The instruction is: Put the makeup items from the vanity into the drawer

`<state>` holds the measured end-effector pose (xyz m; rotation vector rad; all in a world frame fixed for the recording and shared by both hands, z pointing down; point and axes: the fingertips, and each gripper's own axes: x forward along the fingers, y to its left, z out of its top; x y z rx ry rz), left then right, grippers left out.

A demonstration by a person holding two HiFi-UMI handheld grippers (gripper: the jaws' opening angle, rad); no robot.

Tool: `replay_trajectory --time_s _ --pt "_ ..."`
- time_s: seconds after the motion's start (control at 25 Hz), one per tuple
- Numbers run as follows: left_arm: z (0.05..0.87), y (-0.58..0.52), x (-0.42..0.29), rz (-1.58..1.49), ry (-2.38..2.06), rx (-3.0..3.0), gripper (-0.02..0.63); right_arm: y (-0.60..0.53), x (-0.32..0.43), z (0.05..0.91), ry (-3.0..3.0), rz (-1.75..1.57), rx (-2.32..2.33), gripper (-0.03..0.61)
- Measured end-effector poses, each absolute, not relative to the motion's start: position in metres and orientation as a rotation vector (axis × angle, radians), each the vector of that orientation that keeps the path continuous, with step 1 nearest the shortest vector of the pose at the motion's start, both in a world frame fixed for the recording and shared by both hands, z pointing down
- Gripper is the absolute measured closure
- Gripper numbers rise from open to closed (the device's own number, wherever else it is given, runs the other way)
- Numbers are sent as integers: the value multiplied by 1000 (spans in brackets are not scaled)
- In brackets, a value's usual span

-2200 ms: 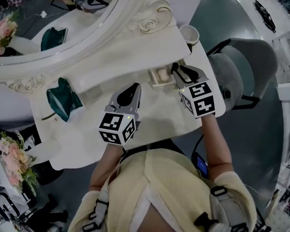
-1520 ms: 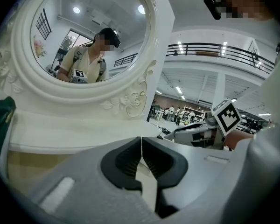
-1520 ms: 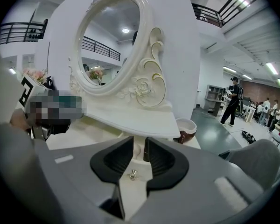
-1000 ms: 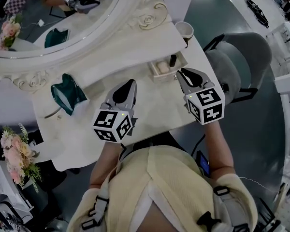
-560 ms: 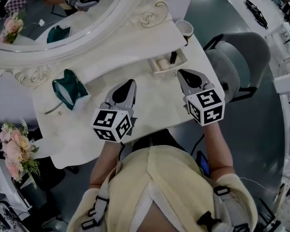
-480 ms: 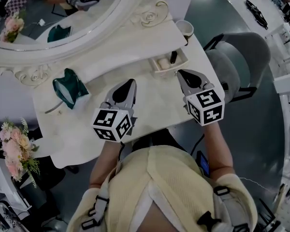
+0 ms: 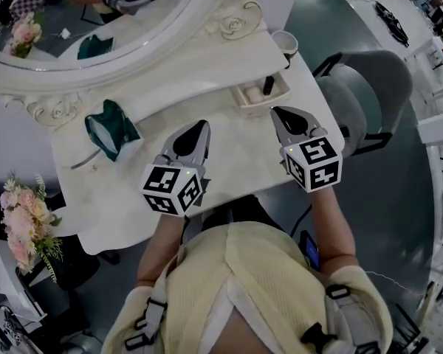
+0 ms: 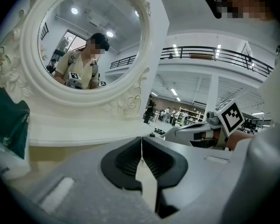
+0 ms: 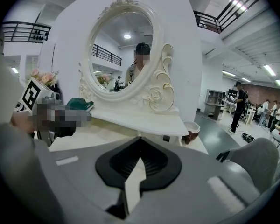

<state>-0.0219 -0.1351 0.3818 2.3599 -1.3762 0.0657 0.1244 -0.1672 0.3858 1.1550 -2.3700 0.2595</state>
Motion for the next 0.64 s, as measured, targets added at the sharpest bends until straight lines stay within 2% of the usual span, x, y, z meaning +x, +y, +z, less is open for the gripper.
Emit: replay_trajectory --time_s 0.64 --pt "365 -128 -41 5 -1418 2368 615 -165 116 375 -2416 275 1217 576"
